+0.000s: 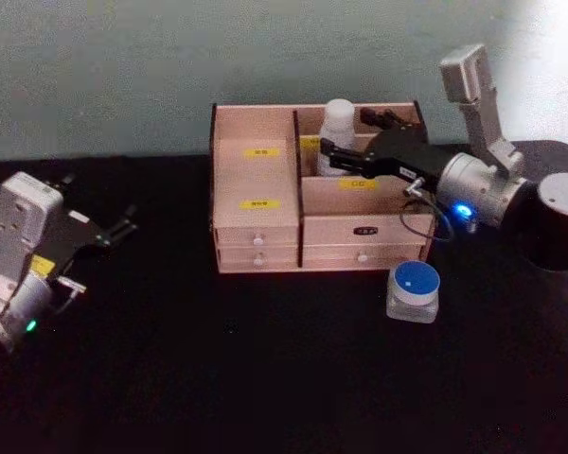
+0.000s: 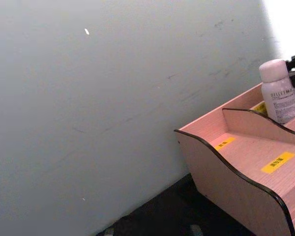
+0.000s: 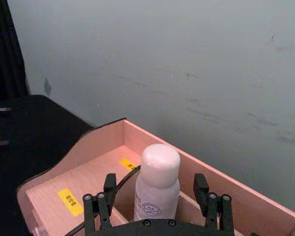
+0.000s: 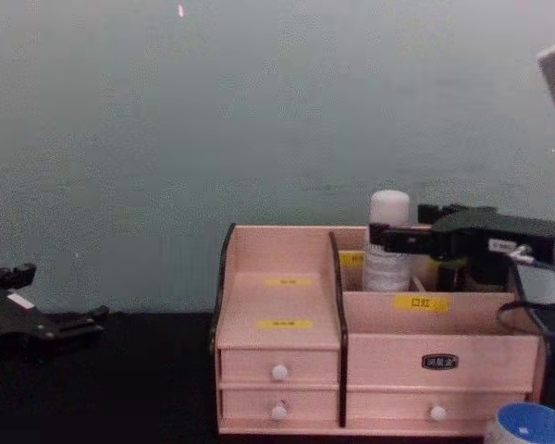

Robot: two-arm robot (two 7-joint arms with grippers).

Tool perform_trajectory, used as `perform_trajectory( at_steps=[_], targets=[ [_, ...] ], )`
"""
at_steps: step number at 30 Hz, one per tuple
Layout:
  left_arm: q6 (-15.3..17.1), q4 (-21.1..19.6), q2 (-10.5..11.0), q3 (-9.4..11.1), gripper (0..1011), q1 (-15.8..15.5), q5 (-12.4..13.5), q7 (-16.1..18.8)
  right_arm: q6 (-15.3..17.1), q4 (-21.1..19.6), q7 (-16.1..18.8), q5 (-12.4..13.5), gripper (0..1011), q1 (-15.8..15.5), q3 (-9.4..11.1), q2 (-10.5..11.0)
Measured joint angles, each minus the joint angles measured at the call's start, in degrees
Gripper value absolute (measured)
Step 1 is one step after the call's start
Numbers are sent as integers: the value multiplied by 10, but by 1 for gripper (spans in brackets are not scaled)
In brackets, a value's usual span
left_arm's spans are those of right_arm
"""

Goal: Pick up the facial cleanser and watermelon frost from the table and place them into the tiered storage box.

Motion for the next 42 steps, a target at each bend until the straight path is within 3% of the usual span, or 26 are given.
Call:
perform_trajectory(
  at_steps=[7, 10, 11, 19, 33, 42],
  targets=[
    [0, 0, 0, 0, 1001, 0, 0, 0, 13, -77, -1, 10, 1000, -41, 10, 35],
    [0, 0, 0, 0, 1001, 0, 0, 0, 23, -128, 0, 20, 1000, -71, 17, 64],
    [0, 0, 0, 0, 1001, 0, 0, 0, 23, -128, 0, 20, 1000, -71, 17, 64],
    [0, 0, 0, 0, 1001, 0, 0, 0, 52, -231, -8, 49, 1000, -147, 42, 130],
    [0, 0, 0, 0, 1001, 0, 0, 0, 102, -341, -31, 91, 1000, -259, 67, 206],
    [0, 0, 0, 0, 1001, 0, 0, 0, 123, -371, -28, 110, 1000, -294, 65, 237]
  ],
)
